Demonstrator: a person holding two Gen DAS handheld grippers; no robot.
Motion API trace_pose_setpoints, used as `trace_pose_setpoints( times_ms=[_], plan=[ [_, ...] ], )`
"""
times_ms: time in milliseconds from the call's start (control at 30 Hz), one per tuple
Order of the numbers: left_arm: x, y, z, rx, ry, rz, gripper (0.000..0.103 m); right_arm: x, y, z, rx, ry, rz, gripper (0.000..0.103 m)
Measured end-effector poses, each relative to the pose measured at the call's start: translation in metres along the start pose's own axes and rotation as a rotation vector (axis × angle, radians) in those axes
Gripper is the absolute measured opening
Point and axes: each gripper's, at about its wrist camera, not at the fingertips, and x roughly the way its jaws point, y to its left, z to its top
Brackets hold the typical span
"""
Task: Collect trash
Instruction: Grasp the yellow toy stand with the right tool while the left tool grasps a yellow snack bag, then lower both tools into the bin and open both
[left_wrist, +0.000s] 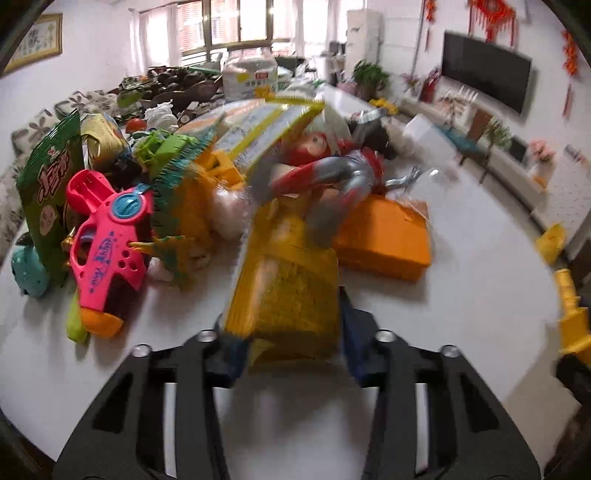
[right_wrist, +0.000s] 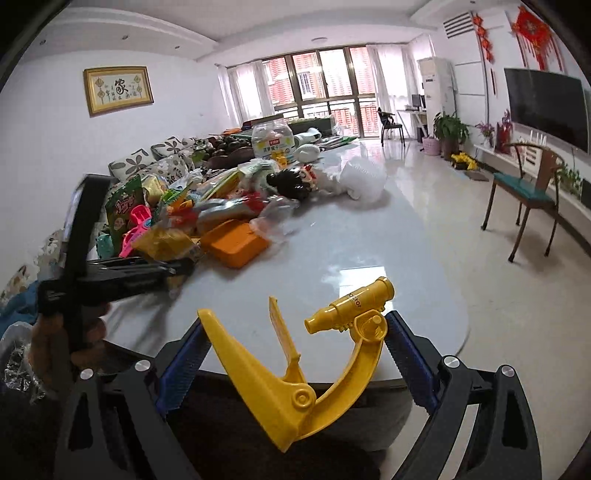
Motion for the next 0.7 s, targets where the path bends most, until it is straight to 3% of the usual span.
trace_pose_setpoints(
  times_ms=[33,67,233,367,567,700],
  plan=[
    [-0.008,0.006,-0.003,-0.018,-0.026,-0.016,0.019,0.001,0.002,-0.001,-0.001,-0.002,0.006,0.091],
    [-0.018,0.012,-0.006,-0.028,-0.051,-0.033,0.018,0.002,0.006,0.000,-0.007,-0.006,0.017,0.091],
    [-0.079,0.032,-0.023,-0.015,-0.188,-0.054,0.016,0.001,0.026,0.004,-0.045,-0.026,0.073,0.091],
    [-0.113,0.041,-0.032,0.012,-0.248,-0.062,0.016,-0.001,0.048,0.011,-0.077,-0.043,0.122,0.091],
    [-0.148,0.050,-0.073,0.070,-0.206,-0.078,0.016,-0.019,0.087,0.001,-0.136,-0.004,0.250,0.091],
    [-0.149,0.050,-0.131,0.127,-0.076,-0.071,0.016,-0.022,0.112,-0.033,-0.205,0.119,0.321,0.091]
  ],
)
